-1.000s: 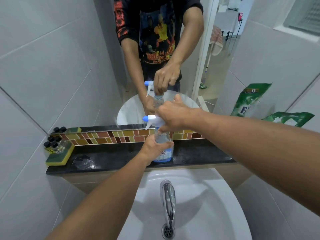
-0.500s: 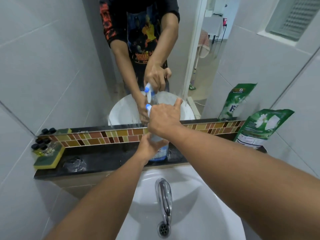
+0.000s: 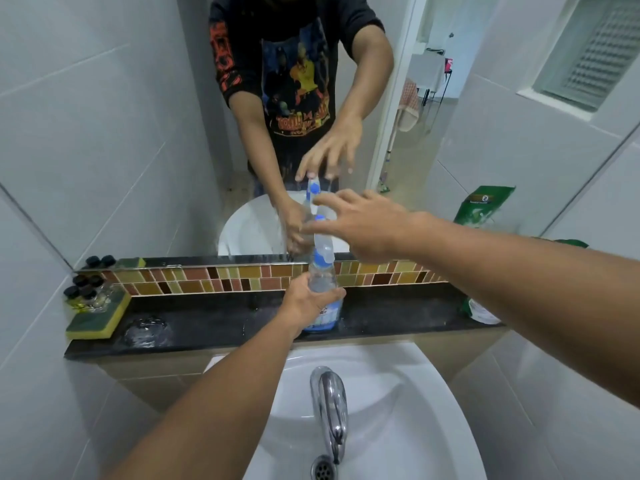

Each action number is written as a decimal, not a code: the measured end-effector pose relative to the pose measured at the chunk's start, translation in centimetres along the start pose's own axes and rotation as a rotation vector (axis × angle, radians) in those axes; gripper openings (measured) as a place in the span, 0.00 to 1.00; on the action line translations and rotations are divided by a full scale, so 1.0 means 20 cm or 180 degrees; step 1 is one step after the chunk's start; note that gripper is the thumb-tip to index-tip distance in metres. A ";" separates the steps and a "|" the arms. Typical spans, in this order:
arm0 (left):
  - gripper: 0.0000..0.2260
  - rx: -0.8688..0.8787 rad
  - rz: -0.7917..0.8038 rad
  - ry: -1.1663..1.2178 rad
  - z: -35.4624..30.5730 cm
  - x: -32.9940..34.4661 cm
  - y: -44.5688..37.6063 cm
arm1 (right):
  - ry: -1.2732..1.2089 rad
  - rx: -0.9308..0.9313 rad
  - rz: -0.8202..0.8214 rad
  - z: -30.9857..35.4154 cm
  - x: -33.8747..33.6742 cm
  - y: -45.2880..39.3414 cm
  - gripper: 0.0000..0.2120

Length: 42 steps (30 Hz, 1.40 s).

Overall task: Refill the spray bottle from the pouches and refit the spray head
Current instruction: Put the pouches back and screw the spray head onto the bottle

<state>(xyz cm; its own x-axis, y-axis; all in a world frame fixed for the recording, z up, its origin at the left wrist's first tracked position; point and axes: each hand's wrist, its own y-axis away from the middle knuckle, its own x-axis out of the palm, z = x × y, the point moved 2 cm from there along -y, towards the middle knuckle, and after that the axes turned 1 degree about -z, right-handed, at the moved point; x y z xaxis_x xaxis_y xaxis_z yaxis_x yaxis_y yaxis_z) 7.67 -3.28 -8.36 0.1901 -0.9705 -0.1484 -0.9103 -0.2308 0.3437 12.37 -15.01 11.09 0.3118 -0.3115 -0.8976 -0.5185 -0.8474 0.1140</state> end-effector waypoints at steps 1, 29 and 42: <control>0.22 0.0026 -0.0003 0.0004 0.00 0.00 0.00 | 0.0295 -0.0233 -0.0073 0.03 0.02 -0.01 0.38; 0.27 -0.0093 0.0006 0.0596 0.01 0.02 0.00 | -0.2167 0.2361 -0.0120 0.22 0.17 -0.23 0.14; 0.23 0.0096 -0.0034 -0.0039 -0.01 0.01 0.01 | -0.0947 0.0102 0.0584 -0.08 -0.03 -0.06 0.36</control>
<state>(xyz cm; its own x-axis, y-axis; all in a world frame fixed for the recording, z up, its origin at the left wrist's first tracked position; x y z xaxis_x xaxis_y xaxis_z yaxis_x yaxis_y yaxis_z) 7.57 -3.54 -8.17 0.1953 -0.9670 -0.1633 -0.9189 -0.2387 0.3141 14.11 -14.47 12.19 -0.0322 -0.3144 -0.9487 -0.5705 -0.7736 0.2757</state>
